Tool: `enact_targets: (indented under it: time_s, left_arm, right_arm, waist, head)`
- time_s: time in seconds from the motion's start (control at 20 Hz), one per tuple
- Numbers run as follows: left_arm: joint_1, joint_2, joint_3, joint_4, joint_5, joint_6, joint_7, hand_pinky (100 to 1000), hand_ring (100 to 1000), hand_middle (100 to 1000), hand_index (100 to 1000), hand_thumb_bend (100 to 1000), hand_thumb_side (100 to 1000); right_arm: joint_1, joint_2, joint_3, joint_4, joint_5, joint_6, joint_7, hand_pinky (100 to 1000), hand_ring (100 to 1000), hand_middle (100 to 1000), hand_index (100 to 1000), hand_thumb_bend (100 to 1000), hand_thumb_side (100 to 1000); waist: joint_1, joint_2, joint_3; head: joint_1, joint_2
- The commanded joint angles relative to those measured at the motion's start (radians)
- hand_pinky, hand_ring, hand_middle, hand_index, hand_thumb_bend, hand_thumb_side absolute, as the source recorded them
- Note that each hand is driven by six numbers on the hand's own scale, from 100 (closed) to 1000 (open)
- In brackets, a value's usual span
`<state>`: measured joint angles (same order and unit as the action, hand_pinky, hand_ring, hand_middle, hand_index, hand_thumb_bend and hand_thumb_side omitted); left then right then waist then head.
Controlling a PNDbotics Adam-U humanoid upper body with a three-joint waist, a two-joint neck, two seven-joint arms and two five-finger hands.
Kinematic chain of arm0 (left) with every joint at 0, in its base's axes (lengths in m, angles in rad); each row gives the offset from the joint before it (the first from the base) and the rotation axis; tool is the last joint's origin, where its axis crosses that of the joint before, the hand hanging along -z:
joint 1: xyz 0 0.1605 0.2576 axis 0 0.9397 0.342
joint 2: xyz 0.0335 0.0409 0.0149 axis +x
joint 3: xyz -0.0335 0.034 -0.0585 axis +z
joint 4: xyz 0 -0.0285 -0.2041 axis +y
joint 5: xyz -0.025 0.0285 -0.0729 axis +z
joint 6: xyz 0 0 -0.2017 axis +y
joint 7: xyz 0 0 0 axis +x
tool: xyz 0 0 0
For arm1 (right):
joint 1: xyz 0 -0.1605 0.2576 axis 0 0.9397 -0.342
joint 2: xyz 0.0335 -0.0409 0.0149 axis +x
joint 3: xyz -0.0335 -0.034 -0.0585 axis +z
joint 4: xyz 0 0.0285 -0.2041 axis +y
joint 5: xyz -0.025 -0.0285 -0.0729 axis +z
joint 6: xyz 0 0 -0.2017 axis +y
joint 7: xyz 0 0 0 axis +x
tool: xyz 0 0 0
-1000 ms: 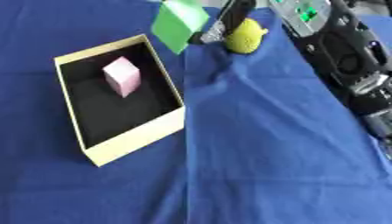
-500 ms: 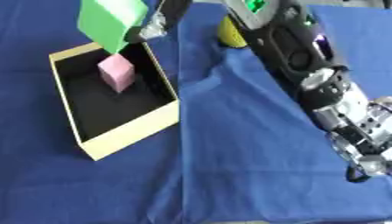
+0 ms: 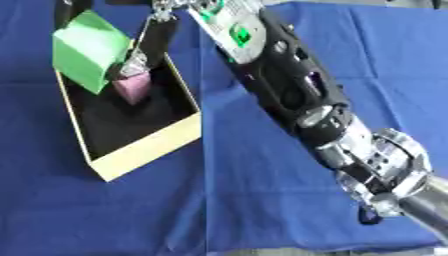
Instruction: Pick up objects on the table and place them in the box.
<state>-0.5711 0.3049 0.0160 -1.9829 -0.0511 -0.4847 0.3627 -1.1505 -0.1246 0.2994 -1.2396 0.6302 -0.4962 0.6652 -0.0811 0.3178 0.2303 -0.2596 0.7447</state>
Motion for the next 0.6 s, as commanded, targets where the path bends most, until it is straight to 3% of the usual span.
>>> enact_targets:
  time_s: [0.05,0.4,0.5,0.55,0.6]
  left_arm:
    - [-0.006,0.014,0.000,-0.017,-0.001,-0.001,-0.007,726,813,762,815,252,546]
    - [0.003,0.017,0.000,-0.017,0.000,0.004,-0.017,725,815,763,816,246,552]
    - [0.004,0.017,-0.001,-0.017,0.000,0.005,-0.019,725,815,764,816,243,555]
    - [0.005,0.017,-0.001,-0.017,0.000,0.006,-0.019,724,816,764,816,243,556]
    - [0.006,0.017,0.000,-0.017,0.001,0.007,-0.019,724,816,764,816,243,556]
  right_arm:
    - [-0.007,0.010,-0.005,0.007,0.044,-0.116,0.096,748,652,323,529,100,100]
    - [0.027,0.007,-0.001,0.042,0.120,-0.131,0.079,750,665,350,547,136,100]
    - [0.035,0.010,0.005,0.056,0.130,-0.155,0.091,761,689,393,577,169,100]
    - [0.038,0.012,0.008,0.061,0.125,-0.170,0.105,791,759,527,688,242,100]
    - [0.040,0.013,0.010,0.066,0.117,-0.187,0.123,796,770,546,703,252,100]
  waist:
    - [0.009,-0.022,0.004]
    - [0.007,-0.020,0.003]
    - [0.008,-0.019,0.002]
    - [0.008,-0.019,0.001]
    - [0.009,-0.018,0.001]
  head:
    - [0.001,-0.003]
    - [0.006,-0.003]
    - [0.005,-0.003]
    - [0.004,-0.002]
    - [0.004,-0.002]
